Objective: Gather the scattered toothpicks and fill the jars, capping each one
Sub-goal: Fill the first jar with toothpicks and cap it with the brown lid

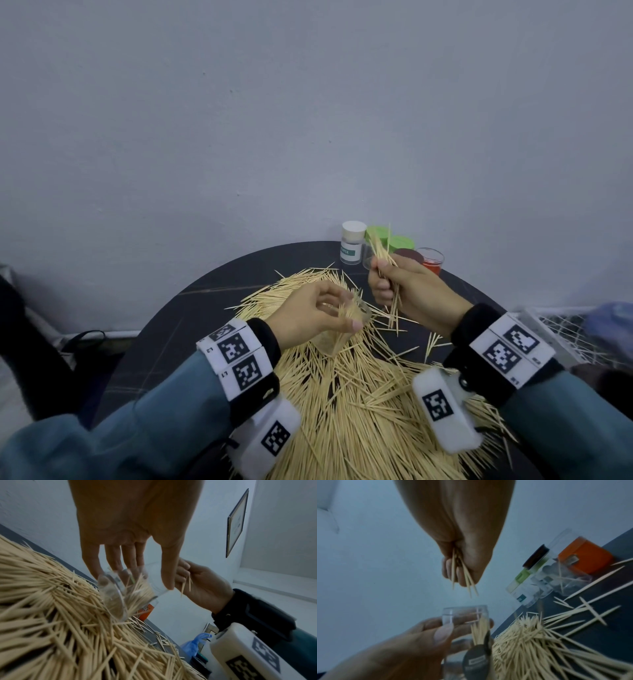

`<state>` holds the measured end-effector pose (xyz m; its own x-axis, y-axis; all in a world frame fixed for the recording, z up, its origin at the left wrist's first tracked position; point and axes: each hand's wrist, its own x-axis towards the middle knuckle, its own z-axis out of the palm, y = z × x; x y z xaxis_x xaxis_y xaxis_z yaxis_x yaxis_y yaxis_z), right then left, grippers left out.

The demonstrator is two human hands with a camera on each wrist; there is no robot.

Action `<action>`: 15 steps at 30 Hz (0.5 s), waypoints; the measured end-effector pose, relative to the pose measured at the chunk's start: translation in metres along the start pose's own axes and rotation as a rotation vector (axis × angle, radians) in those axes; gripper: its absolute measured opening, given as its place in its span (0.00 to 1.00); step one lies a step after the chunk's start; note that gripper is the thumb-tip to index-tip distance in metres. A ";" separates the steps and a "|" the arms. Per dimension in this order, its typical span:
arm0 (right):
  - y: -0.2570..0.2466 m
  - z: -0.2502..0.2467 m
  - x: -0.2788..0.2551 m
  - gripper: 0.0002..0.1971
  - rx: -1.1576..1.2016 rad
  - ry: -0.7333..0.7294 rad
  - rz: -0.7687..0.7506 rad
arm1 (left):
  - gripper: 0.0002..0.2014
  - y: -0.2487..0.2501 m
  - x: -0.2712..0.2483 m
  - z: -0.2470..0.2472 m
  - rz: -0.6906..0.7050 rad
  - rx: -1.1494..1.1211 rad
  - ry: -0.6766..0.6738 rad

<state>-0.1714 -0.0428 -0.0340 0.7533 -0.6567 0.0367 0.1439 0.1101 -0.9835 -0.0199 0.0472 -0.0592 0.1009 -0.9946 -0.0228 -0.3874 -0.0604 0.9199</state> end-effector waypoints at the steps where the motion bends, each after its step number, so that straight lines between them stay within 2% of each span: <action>1: 0.000 0.003 0.000 0.11 0.038 0.020 -0.039 | 0.22 0.001 -0.001 0.002 -0.002 0.010 -0.028; 4: 0.000 0.011 0.001 0.11 0.118 0.084 -0.156 | 0.25 0.002 -0.002 0.005 -0.006 0.022 -0.099; 7: 0.008 0.017 0.000 0.11 0.045 0.145 -0.219 | 0.24 0.006 -0.004 0.008 0.009 0.030 -0.147; 11: 0.017 0.026 -0.007 0.11 -0.163 0.229 -0.268 | 0.22 0.008 -0.004 0.007 0.036 -0.056 -0.090; 15: 0.020 0.032 -0.010 0.10 -0.059 0.183 -0.235 | 0.22 0.009 -0.003 0.006 0.057 -0.175 -0.015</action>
<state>-0.1554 -0.0103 -0.0485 0.5745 -0.7834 0.2372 0.2594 -0.1007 -0.9605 -0.0291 0.0494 -0.0530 0.0695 -0.9972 0.0268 -0.2261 0.0104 0.9740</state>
